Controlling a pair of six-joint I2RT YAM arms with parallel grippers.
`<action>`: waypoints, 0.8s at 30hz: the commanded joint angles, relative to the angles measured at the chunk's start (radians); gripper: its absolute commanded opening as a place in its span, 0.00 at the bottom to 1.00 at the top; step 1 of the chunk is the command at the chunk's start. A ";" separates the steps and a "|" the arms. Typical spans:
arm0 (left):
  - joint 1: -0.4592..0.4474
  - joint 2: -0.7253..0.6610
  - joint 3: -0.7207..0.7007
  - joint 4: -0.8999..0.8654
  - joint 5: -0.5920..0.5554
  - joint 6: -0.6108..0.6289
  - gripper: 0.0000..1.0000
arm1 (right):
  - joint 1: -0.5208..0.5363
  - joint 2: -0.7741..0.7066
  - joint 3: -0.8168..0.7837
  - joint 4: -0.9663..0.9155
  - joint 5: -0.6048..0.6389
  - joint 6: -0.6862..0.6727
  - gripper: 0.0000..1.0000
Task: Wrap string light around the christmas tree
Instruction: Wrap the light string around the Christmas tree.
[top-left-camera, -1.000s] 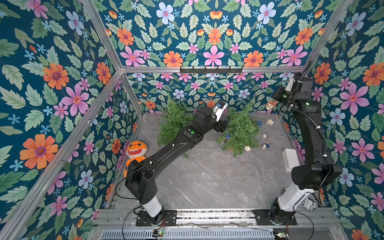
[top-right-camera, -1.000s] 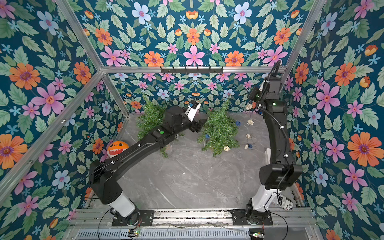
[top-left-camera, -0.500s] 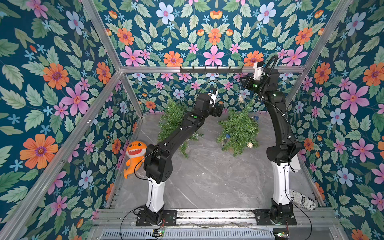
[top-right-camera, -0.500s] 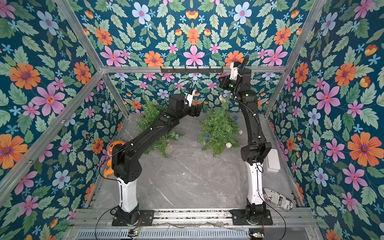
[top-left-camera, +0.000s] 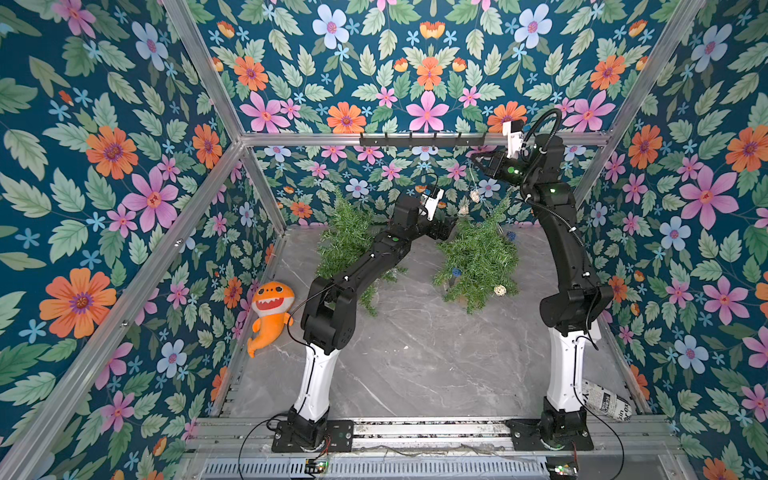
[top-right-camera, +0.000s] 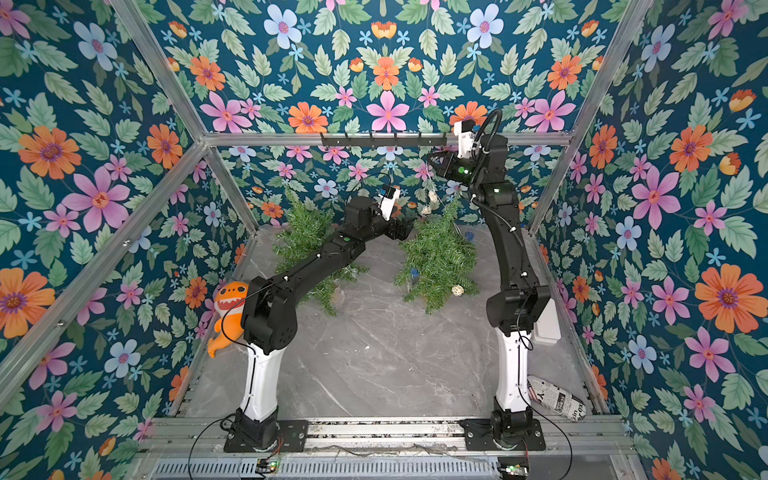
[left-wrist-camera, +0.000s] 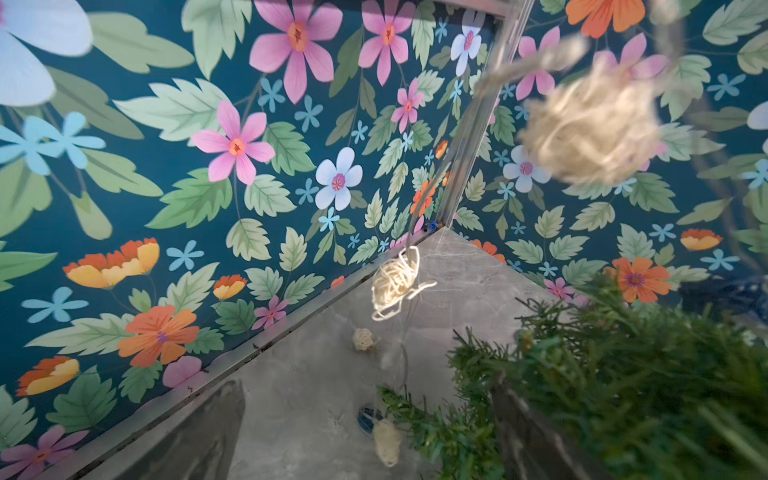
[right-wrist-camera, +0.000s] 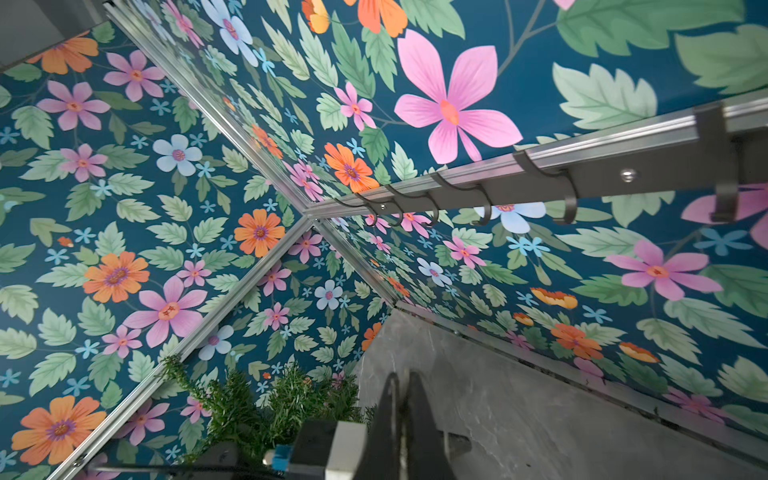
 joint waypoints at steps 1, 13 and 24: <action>-0.001 0.009 -0.008 0.113 0.062 0.016 0.96 | 0.000 0.011 0.006 0.066 -0.056 0.069 0.00; 0.004 0.131 0.099 0.177 0.087 -0.016 0.93 | 0.002 -0.017 -0.024 0.084 -0.094 0.113 0.00; 0.004 0.224 0.196 0.216 0.090 -0.062 0.82 | 0.006 -0.075 -0.115 0.111 -0.159 0.123 0.00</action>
